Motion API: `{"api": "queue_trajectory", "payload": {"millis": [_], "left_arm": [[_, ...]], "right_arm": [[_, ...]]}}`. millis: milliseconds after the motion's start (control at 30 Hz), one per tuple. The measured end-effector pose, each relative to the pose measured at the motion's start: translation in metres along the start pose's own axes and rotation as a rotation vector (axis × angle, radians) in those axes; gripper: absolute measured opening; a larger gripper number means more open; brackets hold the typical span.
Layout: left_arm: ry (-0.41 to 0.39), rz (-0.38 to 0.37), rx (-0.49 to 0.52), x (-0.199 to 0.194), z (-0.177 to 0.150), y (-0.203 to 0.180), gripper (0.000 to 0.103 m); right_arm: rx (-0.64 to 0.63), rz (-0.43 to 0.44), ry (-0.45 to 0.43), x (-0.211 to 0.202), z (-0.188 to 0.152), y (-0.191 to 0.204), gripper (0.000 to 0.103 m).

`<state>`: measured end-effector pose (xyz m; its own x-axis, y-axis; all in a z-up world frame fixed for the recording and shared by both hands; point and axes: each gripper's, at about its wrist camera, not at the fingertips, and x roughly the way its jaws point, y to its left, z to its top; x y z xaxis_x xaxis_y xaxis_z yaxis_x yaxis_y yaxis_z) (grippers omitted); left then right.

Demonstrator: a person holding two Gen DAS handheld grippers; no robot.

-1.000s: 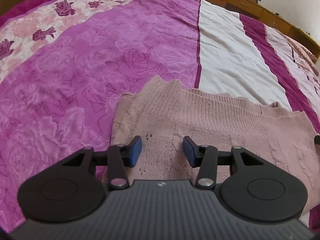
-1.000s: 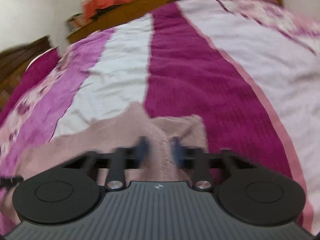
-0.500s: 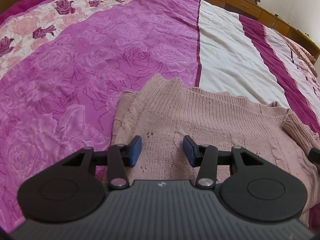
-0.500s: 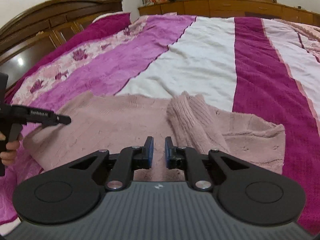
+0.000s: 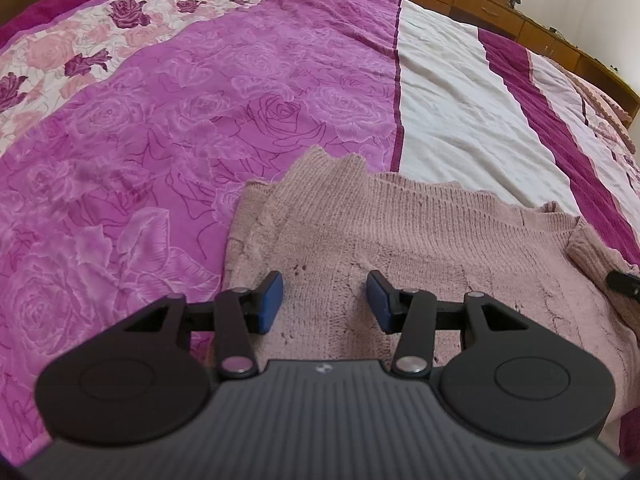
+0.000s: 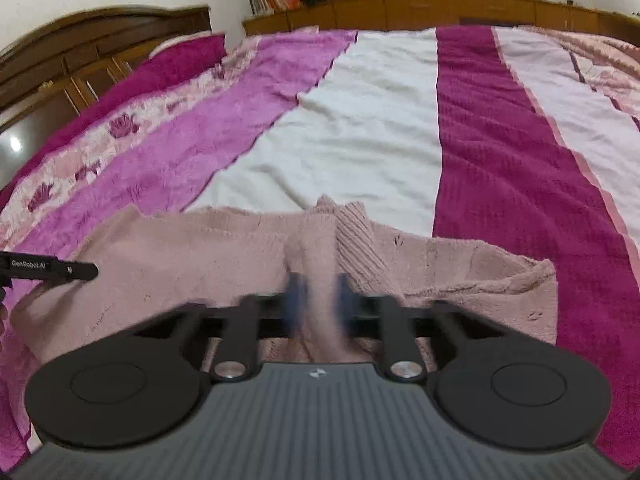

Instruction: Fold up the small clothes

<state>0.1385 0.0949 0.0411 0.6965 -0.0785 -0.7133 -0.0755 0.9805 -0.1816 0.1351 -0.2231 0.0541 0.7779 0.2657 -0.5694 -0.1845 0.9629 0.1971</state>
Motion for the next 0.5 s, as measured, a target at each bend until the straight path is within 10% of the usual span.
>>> {"api": "queue_trajectory", "payload": {"millis": [167,500], "left_arm": [[0.003,0.0,0.004,0.001,0.0,0.0,0.048],[0.006,0.009,-0.009,0.001,0.002,-0.001,0.048]], "right_arm": [[0.035,-0.094,-0.159,-0.022,0.005,-0.01,0.008],[0.217,-0.373,-0.151,-0.027,0.003,-0.064,0.01]]}}
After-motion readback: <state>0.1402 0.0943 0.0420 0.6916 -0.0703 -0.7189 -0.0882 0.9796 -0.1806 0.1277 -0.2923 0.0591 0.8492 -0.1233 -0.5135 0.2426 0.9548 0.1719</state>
